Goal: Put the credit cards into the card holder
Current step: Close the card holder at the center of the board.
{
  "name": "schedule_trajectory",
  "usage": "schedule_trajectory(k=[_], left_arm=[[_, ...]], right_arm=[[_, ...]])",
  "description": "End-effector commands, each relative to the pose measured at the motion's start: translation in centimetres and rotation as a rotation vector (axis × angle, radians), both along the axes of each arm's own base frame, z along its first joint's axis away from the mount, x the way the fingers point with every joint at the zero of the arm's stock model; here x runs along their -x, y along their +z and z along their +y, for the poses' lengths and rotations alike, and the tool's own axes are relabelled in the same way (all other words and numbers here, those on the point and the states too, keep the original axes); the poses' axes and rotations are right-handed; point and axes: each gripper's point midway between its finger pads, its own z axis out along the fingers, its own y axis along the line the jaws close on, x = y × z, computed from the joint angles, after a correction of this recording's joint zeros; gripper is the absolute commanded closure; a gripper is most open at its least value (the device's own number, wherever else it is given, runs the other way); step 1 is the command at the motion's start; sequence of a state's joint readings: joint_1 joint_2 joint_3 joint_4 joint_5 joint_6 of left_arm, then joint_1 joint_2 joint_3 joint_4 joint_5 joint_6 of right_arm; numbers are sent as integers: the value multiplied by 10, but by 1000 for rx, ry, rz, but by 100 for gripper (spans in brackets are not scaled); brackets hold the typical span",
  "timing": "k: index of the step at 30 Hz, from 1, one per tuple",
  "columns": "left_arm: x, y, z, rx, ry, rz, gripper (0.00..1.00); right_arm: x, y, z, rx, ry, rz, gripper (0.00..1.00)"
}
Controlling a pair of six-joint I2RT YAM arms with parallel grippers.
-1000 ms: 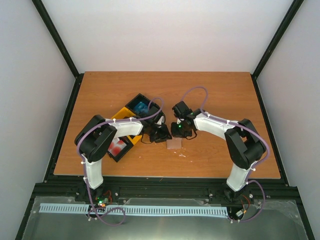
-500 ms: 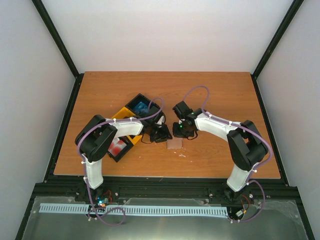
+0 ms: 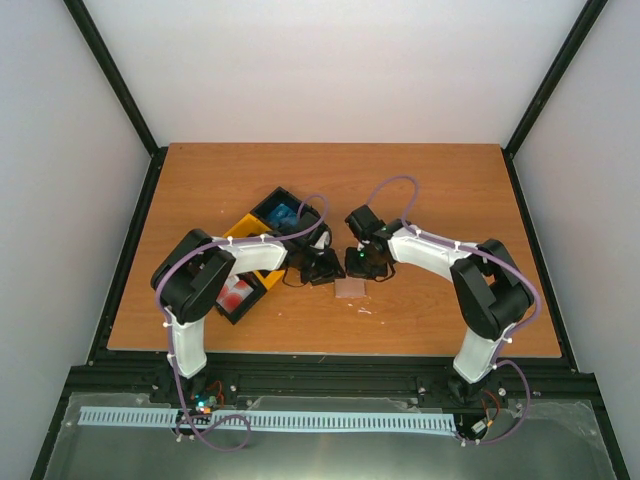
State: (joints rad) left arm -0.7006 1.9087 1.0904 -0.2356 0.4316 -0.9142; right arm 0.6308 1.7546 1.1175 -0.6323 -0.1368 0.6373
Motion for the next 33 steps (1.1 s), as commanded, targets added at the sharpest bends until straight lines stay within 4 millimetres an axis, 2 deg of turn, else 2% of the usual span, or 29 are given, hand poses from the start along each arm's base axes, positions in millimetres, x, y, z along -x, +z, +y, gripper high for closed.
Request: schedule_trajectory(k=[1,8,12,18,33], left_arm=[[9,-32,15,-101,-2,53,67],[10,-32,16,-101,-4,53,67],[9,-31,15,-101,-3,51,67],[10,-32,15,-102,-4,53,67],[10,-32,16,-102,-6,53,67]], right_arm=[[5,-9,-1,13,-13,24,90],[-2,5,4,-23,-5,-30,89],[-7,12,-3,5,-33,-63,89],[-2,3,-18,54,-94,-38,90],[5,-8,1,-45,-53,19,90]])
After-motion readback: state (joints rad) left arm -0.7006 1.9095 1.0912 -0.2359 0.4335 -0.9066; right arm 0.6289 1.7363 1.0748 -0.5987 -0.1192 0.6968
